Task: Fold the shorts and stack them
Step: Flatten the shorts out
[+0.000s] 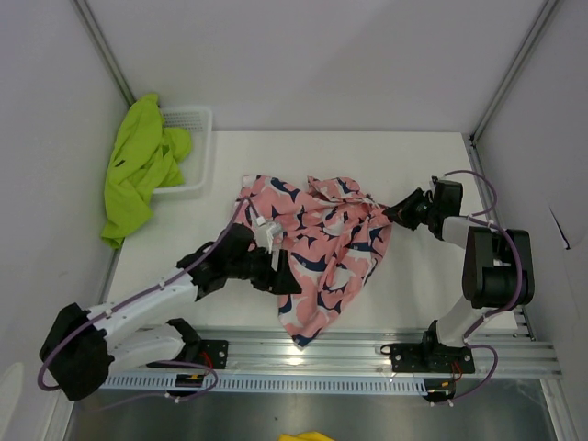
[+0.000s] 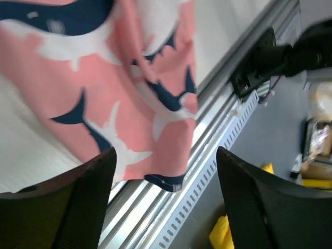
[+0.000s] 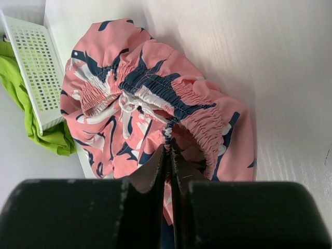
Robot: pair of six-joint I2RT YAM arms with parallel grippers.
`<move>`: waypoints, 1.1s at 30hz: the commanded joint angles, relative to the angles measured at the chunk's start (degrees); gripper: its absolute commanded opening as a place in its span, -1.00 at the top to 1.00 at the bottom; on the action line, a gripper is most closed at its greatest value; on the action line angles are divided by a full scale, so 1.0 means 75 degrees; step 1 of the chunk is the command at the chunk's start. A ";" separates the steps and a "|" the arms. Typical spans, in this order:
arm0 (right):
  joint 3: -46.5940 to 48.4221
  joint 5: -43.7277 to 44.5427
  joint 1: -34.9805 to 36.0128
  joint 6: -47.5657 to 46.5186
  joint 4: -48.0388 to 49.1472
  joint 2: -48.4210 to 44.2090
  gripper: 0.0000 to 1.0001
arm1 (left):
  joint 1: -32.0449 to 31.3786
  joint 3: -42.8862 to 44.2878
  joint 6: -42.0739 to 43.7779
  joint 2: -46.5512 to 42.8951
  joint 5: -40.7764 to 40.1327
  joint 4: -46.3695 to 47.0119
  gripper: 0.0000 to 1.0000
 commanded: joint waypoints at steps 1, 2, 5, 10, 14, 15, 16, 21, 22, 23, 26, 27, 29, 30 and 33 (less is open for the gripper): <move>0.0040 -0.0130 -0.0040 -0.0007 0.0189 0.0090 0.81 | -0.1312 0.0721 0.0455 -0.0567 -0.1607 -0.0736 -0.64; 0.0040 -0.0130 -0.0040 -0.0007 0.0201 0.0113 0.78 | -0.1848 0.0756 0.0514 -0.0672 -0.1887 -0.0888 -0.91; 0.0029 -0.0188 -0.0028 -0.0041 0.0190 0.0102 0.76 | -0.2950 0.1025 0.0713 -0.0546 -0.3235 -0.1379 -0.98; -0.0007 -0.0106 -0.0005 -0.0100 0.0189 0.0090 0.76 | -0.4277 0.1318 0.1006 0.0204 -0.4455 -0.1475 -0.98; -0.0007 -0.0095 0.0007 -0.0124 0.0201 0.0090 0.76 | -0.5378 0.2033 0.1217 0.1269 -0.5835 -0.1954 -0.98; 0.0005 -0.0106 0.0007 -0.0124 0.0201 0.0101 0.76 | -0.5532 0.2162 0.1310 0.1724 -0.6037 -0.2049 -0.98; 0.0005 -0.0118 0.0019 -0.0124 0.0201 0.0102 0.76 | -0.5673 0.2267 0.1357 0.1973 -0.6224 -0.2119 -0.98; 0.0005 -0.0153 0.0019 -0.0124 0.0201 0.0078 0.77 | -0.6084 0.3216 0.1429 0.3239 -0.6987 -0.2611 -0.83; 0.0005 -0.0165 0.0019 -0.0124 0.0201 0.0066 0.78 | -0.6073 0.3287 0.1393 0.3577 -0.7092 -0.2658 -0.78; 0.0005 -0.0153 0.0019 -0.0124 0.0201 0.0055 0.78 | -0.6072 0.3381 0.1277 0.3731 -0.7221 -0.2856 -0.68; -0.0018 -0.0153 0.0019 -0.0124 0.0189 -0.0004 0.78 | -0.5979 0.3534 0.1031 0.4142 -0.7644 -0.3220 0.01; -0.0018 -0.0165 0.0019 -0.0135 0.0189 -0.0004 0.78 | -0.5932 0.3511 0.1030 0.4201 -0.7598 -0.3210 0.11; -0.0018 -0.0177 0.0030 -0.0112 0.0189 -0.0016 0.78 | -0.5839 0.3464 0.1053 0.4330 -0.7153 -0.3104 0.06; -0.0018 -0.0177 0.0030 -0.0124 0.0201 -0.0027 0.78 | -0.5815 0.3440 0.1007 0.4342 -0.7094 -0.3104 0.09; -0.0030 -0.0177 0.0030 -0.0112 0.0201 -0.0016 0.79 | -0.5721 0.3288 0.0936 0.4249 -0.6755 -0.2953 0.57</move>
